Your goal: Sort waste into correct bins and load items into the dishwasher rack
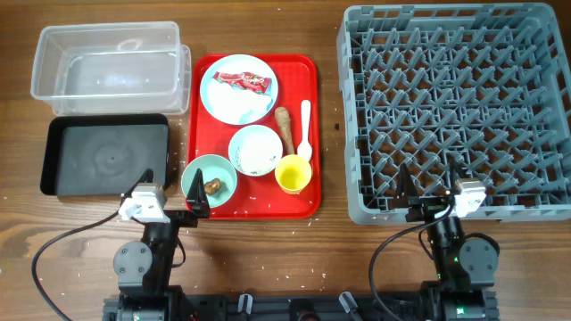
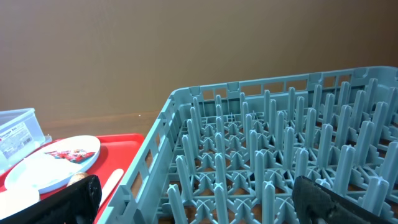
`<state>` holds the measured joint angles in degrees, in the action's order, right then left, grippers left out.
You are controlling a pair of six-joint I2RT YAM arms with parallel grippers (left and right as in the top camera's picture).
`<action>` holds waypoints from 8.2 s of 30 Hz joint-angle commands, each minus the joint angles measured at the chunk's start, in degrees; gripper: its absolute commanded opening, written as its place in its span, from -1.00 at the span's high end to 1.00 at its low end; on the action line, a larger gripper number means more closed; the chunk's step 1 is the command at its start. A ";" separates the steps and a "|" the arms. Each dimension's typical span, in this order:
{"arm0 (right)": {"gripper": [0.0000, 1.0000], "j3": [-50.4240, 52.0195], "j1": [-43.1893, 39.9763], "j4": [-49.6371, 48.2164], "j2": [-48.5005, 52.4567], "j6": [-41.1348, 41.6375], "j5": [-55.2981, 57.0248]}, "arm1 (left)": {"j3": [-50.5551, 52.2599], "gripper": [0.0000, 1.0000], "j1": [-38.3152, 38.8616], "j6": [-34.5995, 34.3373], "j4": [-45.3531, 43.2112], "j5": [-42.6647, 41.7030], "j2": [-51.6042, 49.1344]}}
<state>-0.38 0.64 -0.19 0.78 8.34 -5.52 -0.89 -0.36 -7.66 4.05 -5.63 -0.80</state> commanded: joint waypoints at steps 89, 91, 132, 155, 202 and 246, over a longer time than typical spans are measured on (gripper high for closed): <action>-1.00 -57.66 0.13 39.01 62.75 -3.69 -18.97 | -106.05 -0.61 18.58 -45.31 48.89 16.24 -132.32; -0.99 -57.66 0.13 39.47 62.77 -3.69 -18.97 | -106.03 -0.46 18.58 -45.33 48.87 16.20 -133.68; -0.97 -57.66 0.13 35.39 62.77 -3.67 -16.50 | -106.38 -0.34 -9.25 -5.57 37.81 14.84 -119.19; -0.98 -57.61 0.13 41.46 62.77 -3.78 -15.87 | -106.27 -0.78 19.32 -51.32 35.08 24.35 -133.28; -0.97 -57.61 0.13 42.93 62.77 -3.63 -15.91 | -106.97 -0.43 19.28 -36.76 49.33 11.98 -135.36; -0.99 -57.46 0.13 37.57 67.21 5.18 -15.91 | -122.01 -0.79 15.28 -7.54 69.13 0.74 -121.85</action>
<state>-56.95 0.64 37.45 66.70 12.82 -21.82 -122.91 12.80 -16.32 73.28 -4.43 -124.03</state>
